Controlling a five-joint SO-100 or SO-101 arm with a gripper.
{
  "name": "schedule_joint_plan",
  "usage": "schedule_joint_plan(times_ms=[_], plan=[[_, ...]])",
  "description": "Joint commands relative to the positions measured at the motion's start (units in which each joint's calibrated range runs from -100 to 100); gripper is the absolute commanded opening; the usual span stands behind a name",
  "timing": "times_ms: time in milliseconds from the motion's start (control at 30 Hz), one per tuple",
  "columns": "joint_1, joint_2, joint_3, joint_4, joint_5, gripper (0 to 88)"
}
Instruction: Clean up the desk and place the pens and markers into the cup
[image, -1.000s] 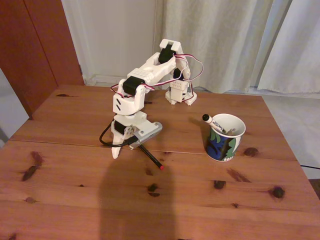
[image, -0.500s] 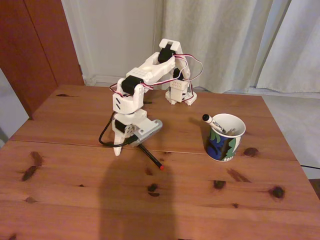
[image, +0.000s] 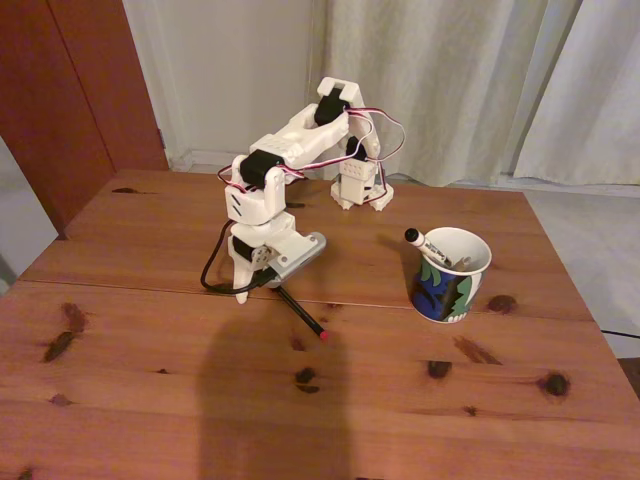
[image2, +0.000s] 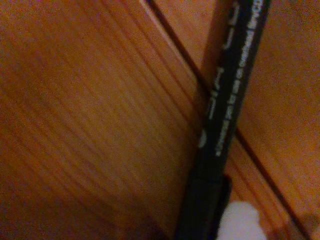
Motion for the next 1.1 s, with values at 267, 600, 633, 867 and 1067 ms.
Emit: schedule_joint_plan(times_ms=[267,600,633,867,1067], plan=[[-0.5,-5.2,-0.4,5.9,4.8,26.2],[-0.7,-5.2,-0.6,12.1,4.7,26.2],[-0.7,-5.2,-0.6,12.1,4.7,26.2],[-0.8,-5.1,-0.5,12.1,4.7,25.8],[-0.7,-4.2,-0.5,11.4,4.7,25.9]])
